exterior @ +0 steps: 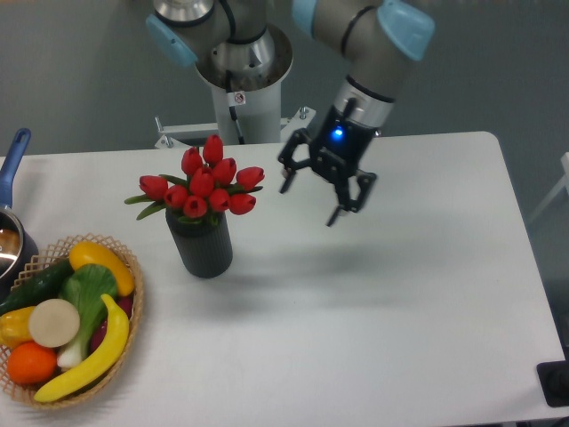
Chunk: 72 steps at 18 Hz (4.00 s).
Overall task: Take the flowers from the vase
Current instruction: 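Move the open gripper toward the red tulip stems above the black vase, then close the gripper around the tulip stems just below the blooms, then lift the gripped tulips straight up out of the black vase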
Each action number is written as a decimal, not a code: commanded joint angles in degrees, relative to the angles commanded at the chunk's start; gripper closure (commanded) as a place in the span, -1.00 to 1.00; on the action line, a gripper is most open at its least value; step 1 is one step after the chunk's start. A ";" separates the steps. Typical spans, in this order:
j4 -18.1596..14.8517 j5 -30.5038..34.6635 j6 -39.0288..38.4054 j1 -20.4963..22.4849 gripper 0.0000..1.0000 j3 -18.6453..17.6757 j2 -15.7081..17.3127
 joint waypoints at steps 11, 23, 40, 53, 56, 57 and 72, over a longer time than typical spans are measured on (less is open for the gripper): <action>0.09 -6.37 1.49 -0.18 -1.00 -6.52 4.91; 0.97 -15.33 2.20 -3.61 -1.00 -5.82 2.55; 0.97 -14.98 3.61 -2.90 1.00 -9.78 5.89; 0.26 -17.35 2.21 -1.68 1.00 -10.83 10.19; 0.18 -19.81 0.45 -0.36 1.00 -10.83 11.60; 0.26 -20.43 -0.60 0.08 1.00 -10.57 11.95; 0.00 -22.19 -13.53 3.43 1.00 -2.05 13.54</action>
